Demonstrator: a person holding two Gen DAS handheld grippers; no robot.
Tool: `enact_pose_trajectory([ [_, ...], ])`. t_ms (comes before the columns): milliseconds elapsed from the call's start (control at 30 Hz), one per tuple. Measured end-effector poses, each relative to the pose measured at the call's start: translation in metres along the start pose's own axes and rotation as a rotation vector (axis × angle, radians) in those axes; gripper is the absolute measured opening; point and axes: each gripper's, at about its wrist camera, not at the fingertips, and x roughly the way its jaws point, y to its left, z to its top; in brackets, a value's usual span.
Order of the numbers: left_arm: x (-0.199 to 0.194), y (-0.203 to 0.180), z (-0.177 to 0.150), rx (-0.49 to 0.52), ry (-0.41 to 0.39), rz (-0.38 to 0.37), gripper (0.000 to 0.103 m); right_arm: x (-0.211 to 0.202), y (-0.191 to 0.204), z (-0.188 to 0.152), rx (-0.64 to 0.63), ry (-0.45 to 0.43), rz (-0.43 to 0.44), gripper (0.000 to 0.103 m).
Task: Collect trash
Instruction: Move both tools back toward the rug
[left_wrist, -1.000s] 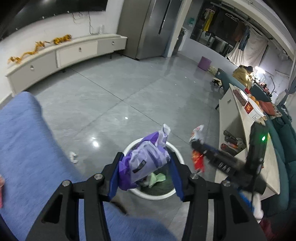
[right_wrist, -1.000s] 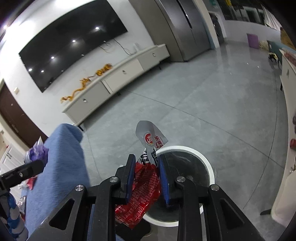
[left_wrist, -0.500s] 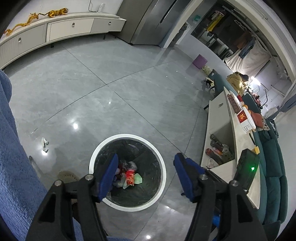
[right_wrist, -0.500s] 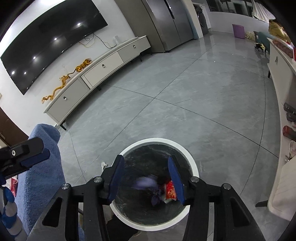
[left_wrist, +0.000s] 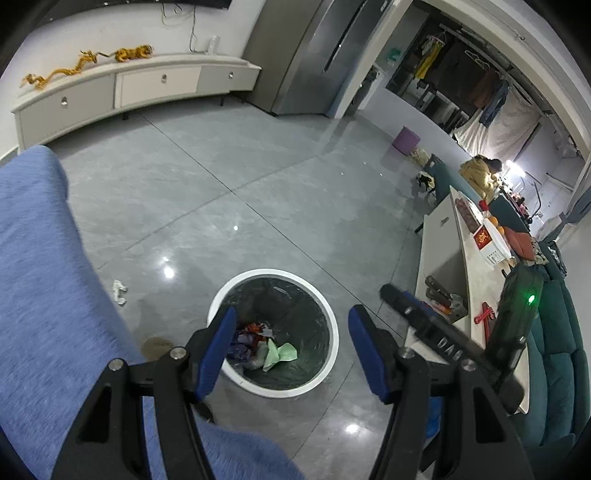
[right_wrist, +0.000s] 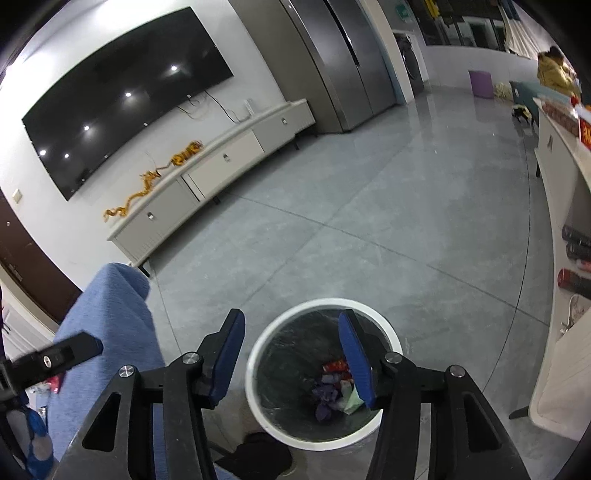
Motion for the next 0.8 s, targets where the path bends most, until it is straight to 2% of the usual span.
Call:
enact_pose_trajectory([
  [467,-0.129,0.028,-0.062,0.035,-0.166,0.173,0.066,-0.067,0.072,0.006,-0.133,-0.104,0.099,0.058],
  [800,-0.204,0.068,-0.115,-0.034,-0.25,0.281,0.066,-0.088,0.118,-0.003,-0.231,-0.119,0.164,0.063],
])
